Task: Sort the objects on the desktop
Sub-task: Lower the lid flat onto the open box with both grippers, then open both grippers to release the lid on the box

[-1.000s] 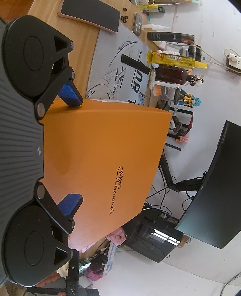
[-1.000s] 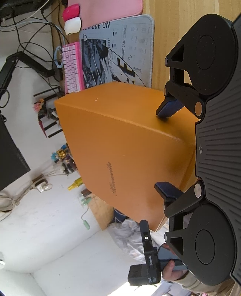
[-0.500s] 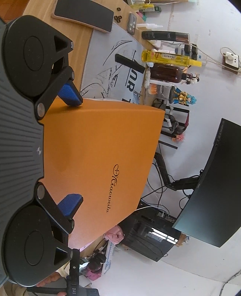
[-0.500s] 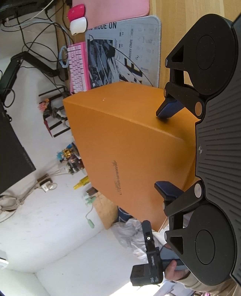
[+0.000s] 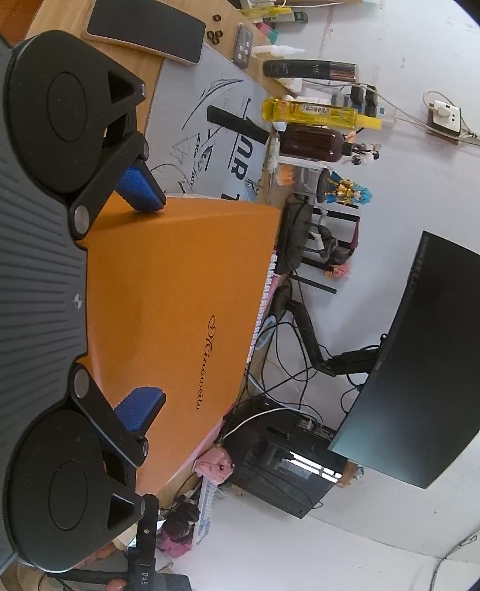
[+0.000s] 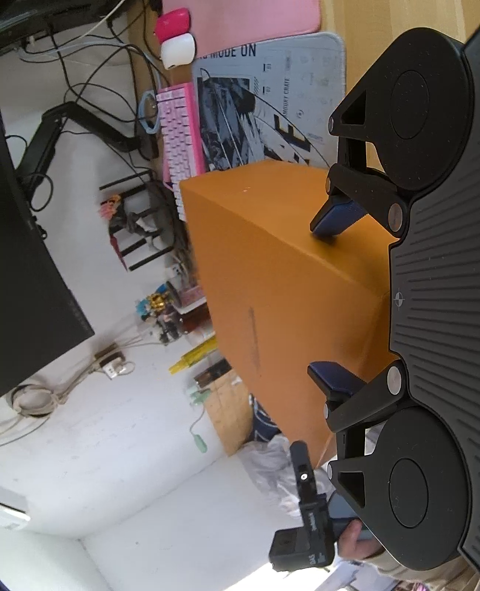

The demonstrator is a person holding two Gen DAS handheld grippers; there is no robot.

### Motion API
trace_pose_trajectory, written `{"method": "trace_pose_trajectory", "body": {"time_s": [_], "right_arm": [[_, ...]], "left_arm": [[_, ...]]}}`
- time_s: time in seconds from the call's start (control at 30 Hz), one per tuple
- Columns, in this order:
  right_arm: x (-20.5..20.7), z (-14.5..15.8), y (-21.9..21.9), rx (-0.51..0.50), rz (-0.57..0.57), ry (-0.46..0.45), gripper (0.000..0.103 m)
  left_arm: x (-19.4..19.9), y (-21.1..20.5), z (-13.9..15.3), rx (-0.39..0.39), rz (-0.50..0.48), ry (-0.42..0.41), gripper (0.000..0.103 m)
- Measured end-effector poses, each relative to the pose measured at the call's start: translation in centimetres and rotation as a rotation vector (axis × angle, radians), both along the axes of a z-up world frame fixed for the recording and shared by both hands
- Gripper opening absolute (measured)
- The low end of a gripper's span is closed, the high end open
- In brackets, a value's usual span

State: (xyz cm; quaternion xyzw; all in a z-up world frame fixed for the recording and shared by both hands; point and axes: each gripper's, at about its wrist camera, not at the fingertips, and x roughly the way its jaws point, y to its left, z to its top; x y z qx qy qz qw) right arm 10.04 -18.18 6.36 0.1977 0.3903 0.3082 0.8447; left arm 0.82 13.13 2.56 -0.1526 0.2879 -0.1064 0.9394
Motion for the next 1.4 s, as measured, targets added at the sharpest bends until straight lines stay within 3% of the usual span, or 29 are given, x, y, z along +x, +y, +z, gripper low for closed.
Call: {"method": "trace_pose_trajectory", "body": {"time_s": [0.67, 0.9, 1.1, 1.3, 1.4], "right_arm": [[-2.1, 0.1, 1.0, -0.055, 0.003, -0.06, 0.078], [-3.4, -1.1, 1.7, -0.097, 0.02, -0.036, 0.078], [-1.9, -1.5, 1.4, -0.095, 0.033, -0.027, 0.077], [-1.7, -0.7, 1.6, -0.127, 0.017, -0.058, 0.077], [-0.6, -0.4, 1.1, -0.145, 0.006, -0.082, 0.079]], "left_arm": [[-1.0, -0.2, -0.7, 0.01, -0.002, -0.032, 0.103], [-0.9, -0.5, -3.1, 0.01, 0.012, 0.035, 0.103], [-0.8, 0.6, -3.0, -0.029, 0.013, 0.02, 0.102], [0.0, 0.4, -2.1, 0.054, 0.021, -0.008, 0.1], [-0.1, 0.3, -1.1, 0.129, 0.07, -0.037, 0.103]]}}
